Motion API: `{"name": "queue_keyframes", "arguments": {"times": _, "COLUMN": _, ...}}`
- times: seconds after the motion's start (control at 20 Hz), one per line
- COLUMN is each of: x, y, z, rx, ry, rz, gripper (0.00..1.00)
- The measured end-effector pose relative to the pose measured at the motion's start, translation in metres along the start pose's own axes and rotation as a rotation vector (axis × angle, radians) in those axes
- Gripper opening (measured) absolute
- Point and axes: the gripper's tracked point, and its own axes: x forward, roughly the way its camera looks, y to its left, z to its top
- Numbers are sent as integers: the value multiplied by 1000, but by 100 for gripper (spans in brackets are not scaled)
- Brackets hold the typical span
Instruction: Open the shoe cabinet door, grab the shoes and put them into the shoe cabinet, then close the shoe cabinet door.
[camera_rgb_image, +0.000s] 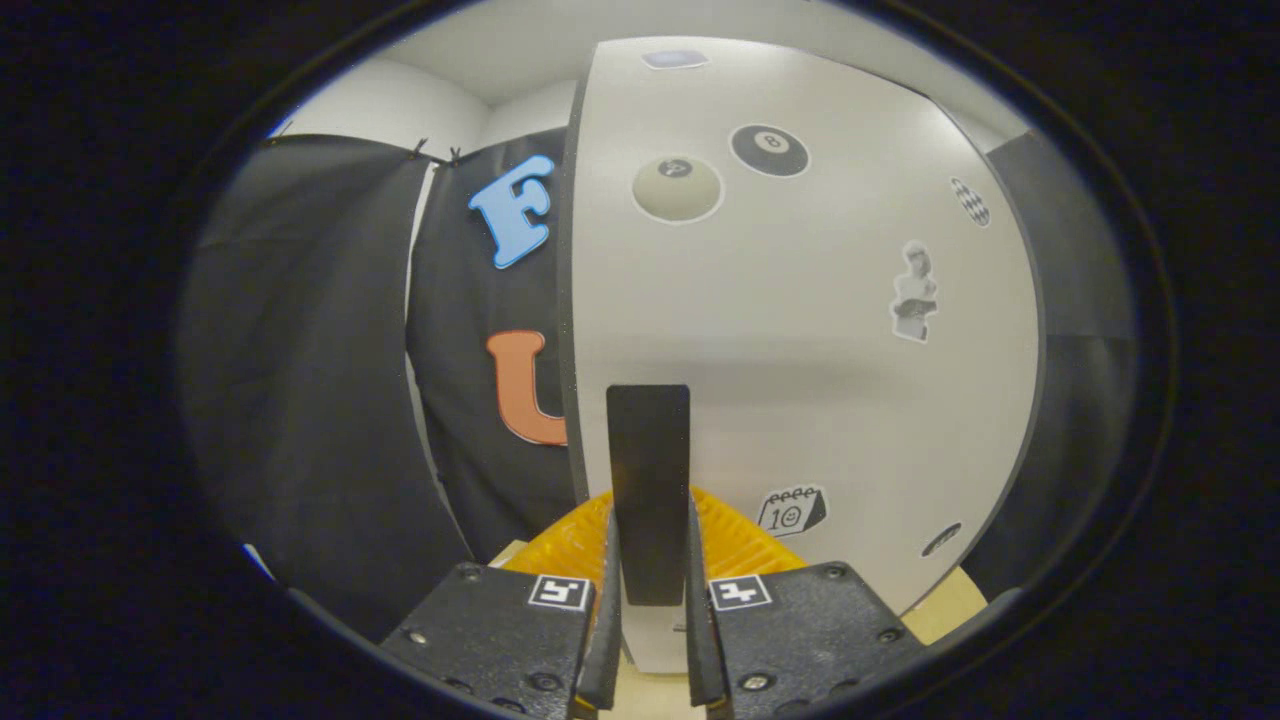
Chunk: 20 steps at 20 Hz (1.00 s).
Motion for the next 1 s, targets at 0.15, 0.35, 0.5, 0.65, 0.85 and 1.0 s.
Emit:
{"name": "queue_keyframes", "arguments": {"times": 0.15, "x": -30, "y": 8, "z": 3, "rx": 1, "ry": 1, "rz": 66, "gripper": 29}}
{"name": "queue_keyframes", "arguments": {"times": 0.35, "x": -55, "y": 0, "z": -1, "rx": -1, "ry": 9, "rz": 113, "gripper": 28}}
{"name": "queue_keyframes", "arguments": {"times": 0.5, "x": -69, "y": -13, "z": 0, "rx": 36, "ry": 24, "rz": 107, "gripper": 28}}
{"name": "queue_keyframes", "arguments": {"times": 0.65, "x": -78, "y": -17, "z": 0, "rx": 22, "ry": 41, "rz": 85, "gripper": 28}}
{"name": "queue_keyframes", "arguments": {"times": 0.85, "x": -95, "y": -27, "z": 0, "rx": -3, "ry": 50, "rz": 87, "gripper": 28}}
{"name": "queue_keyframes", "arguments": {"times": 1.0, "x": -103, "y": -33, "z": 0, "rx": -4, "ry": 53, "rz": 102, "gripper": 28}}
